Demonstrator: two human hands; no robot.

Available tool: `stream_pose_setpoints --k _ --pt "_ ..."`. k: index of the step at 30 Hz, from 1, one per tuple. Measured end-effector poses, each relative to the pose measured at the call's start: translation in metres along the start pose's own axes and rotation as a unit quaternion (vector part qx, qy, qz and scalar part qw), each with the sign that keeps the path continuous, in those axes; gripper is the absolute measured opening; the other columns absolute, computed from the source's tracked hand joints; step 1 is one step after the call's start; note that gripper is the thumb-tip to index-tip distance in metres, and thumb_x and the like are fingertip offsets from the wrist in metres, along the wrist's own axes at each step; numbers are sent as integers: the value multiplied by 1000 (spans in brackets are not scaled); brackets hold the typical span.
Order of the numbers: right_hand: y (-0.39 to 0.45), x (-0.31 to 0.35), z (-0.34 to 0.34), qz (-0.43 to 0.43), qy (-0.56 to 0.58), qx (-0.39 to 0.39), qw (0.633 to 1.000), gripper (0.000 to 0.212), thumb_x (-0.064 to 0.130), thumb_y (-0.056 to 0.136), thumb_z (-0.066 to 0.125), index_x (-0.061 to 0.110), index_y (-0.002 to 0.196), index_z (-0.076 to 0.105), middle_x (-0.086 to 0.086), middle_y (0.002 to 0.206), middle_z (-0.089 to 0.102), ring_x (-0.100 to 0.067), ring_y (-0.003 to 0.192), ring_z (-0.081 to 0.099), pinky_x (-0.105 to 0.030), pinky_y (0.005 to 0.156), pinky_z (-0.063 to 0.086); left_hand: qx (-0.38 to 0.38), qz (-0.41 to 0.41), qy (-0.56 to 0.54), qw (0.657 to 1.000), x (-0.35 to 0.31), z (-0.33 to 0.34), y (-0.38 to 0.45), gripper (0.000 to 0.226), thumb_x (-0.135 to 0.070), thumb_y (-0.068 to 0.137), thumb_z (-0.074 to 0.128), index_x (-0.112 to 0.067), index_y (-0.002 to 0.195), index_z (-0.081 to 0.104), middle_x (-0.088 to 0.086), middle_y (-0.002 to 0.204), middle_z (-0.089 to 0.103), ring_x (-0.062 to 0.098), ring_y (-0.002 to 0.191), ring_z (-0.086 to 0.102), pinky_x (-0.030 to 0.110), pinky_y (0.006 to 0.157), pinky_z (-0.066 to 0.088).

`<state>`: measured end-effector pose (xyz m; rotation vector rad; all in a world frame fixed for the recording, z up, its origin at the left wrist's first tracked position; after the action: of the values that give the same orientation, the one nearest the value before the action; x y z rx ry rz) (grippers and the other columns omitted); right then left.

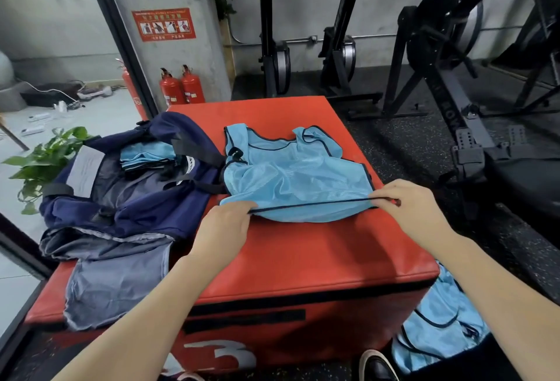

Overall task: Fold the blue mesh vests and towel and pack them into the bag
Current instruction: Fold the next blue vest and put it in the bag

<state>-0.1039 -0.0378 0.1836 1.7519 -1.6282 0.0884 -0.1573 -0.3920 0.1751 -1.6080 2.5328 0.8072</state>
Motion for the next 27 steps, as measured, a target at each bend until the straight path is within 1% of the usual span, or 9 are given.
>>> stream_pose_setpoints --k 3,8,12,15,18,21,23,25,27 --pt "-2 2 -5 -4 2 -39 999 14 12 84 77 22 93 80 9 89 67 -4 84 62 -7 82 41 -26 -28 -6 999 11 -13 -5 25 -13 95 60 -21 116 72 0 106 75 30 95 67 38 81 51" --pt "-13 -2 -15 -11 3 -84 996 21 -4 85 70 13 92 81 3 92 66 3 90 59 -2 86 37 -62 -12 -18 998 23 -26 -21 21 -9 91 66 -21 106 75 -8 103 74 23 90 67 35 79 52" --pt "-26 -19 -14 -27 -54 -14 998 32 -11 82 68 18 86 81 9 93 65 -7 89 58 -10 90 38 -33 38 -5 999 37 -31 -37 23 -8 88 64 -23 99 76 -12 98 72 13 94 63 31 83 48" --pt "-35 -29 -6 -65 -117 73 988 37 -13 78 70 22 84 81 16 92 61 -11 90 56 -26 92 43 0 117 18 993 41 -27 -52 25 -12 81 60 -26 96 74 -12 96 70 15 90 65 31 76 47" --pt "-45 -34 6 -77 -157 171 970 35 -6 81 68 26 90 80 18 95 61 -13 95 59 -38 91 51 27 154 32 987 41 -19 -65 30 -6 79 63 -26 97 75 -9 97 67 13 84 62 31 66 49" --pt "-55 -30 9 -73 -168 246 952 33 -1 85 61 24 100 77 9 102 66 -16 101 61 -37 98 47 71 179 38 981 43 -9 -78 31 -18 85 51 -26 100 77 -7 102 69 16 83 66 33 69 54" --pt "-58 -26 5 -51 -174 260 948 33 6 86 56 26 104 75 12 104 66 -12 105 57 -32 100 43 91 176 43 979 41 -8 -85 28 -26 84 53 -28 99 78 -11 97 70 13 85 64 34 71 53" --pt "-58 -19 3 -36 -192 260 946 30 16 87 55 31 104 74 17 104 66 -9 107 54 -30 99 43 93 170 44 980 35 -12 -89 24 -31 84 55 -29 89 78 -13 85 68 10 78 62 30 68 49" --pt "-54 -11 6 -25 -201 243 949 26 24 89 54 33 104 73 17 104 67 -9 107 56 -30 97 44 92 172 59 979 25 -14 -86 26 -35 85 54 -25 69 72 -9 68 61 13 64 57 28 62 43"
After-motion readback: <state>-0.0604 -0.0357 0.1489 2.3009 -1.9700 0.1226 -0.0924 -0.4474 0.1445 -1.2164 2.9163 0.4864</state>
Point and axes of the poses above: each hand's wrist, its own y-axis towards the middle knuckle, its own z-axis out of the palm, x = y × z, the point moved 2 cm from there along y, towards the middle knuckle
